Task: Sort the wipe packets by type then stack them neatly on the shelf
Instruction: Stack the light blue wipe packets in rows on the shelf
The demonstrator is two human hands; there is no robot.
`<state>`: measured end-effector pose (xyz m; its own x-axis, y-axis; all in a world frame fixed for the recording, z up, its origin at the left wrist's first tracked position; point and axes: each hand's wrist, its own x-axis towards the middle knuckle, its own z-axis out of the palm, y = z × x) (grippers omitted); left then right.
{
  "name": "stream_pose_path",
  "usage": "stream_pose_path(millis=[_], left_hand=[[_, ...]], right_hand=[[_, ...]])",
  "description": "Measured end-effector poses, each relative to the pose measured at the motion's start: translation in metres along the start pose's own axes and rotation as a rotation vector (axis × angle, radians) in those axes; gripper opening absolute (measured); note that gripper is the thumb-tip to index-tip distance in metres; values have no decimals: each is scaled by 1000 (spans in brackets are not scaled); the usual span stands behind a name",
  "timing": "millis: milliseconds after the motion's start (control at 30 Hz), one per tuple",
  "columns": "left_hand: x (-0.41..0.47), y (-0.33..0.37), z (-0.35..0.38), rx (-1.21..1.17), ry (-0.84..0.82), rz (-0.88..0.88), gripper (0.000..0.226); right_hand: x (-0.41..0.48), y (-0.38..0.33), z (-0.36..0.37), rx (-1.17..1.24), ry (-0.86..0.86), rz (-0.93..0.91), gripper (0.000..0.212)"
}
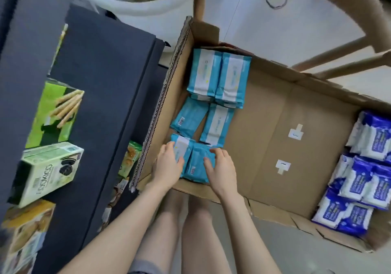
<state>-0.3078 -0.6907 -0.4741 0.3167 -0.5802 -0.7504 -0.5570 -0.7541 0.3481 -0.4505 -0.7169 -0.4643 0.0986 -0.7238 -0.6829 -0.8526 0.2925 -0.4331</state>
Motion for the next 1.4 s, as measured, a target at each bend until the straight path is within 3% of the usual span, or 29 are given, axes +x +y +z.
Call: stream_pose_path(millis=[200, 400, 733, 967, 1133, 1267, 1400], left_hand=[[38, -21, 38, 65, 31, -190, 65], [45, -27, 56, 144, 164, -185, 60], [36, -29, 59, 96, 293, -121, 45], [30, -37, 58, -22, 216, -52, 23], [2, -29, 43, -263, 224, 23, 20], [-40, -9, 23, -651, 84, 40, 5], [-84, 4, 6, -818, 41, 92, 8]], right_hand=[[30, 35, 44, 122, 6, 160, 58], [49, 48, 63, 243, 118, 261, 66], [50, 53, 72, 373, 131, 443, 46], [38, 54, 73, 464, 89, 401, 30], [13, 43, 48, 683, 127, 290, 17], [-13, 25, 27, 782, 155, 196, 17], [-47, 4, -6, 1016, 109, 132, 16]])
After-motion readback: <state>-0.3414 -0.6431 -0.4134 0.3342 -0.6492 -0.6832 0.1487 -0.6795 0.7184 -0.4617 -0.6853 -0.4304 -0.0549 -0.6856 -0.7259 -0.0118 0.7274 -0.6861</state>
